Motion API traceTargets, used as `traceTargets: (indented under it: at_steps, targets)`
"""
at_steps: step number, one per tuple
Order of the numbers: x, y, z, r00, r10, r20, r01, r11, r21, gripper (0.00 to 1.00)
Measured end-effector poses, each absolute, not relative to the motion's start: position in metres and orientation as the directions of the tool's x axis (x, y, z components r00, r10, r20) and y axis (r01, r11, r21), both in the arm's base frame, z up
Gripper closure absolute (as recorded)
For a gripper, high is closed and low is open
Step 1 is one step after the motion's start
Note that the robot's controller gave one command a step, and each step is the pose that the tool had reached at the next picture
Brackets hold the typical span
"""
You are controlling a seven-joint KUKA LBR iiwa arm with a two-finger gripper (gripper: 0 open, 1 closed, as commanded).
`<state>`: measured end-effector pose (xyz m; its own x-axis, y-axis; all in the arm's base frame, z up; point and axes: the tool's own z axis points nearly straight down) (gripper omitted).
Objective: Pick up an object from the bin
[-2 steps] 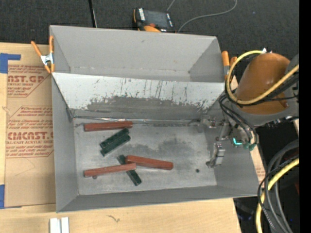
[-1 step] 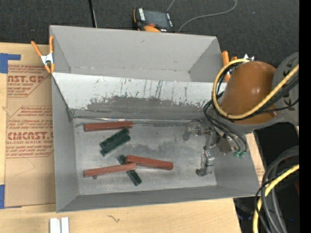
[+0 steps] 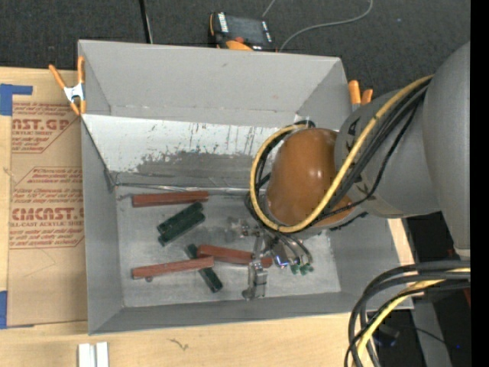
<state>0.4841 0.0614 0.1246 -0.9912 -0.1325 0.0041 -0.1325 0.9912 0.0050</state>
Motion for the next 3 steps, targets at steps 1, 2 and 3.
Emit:
traceTargets:
  at_steps: [1,2,3]
  targets:
    - [0.486,0.056,0.126,-0.992,-0.126,0.001,-0.126,0.992,0.001,1.0]
    - [0.486,0.056,0.126,-0.992,-0.125,0.001,-0.125,0.992,0.0,0.0]
    - [0.524,0.051,0.067,-0.976,-0.218,0.0,-0.218,0.976,0.0,0.0]
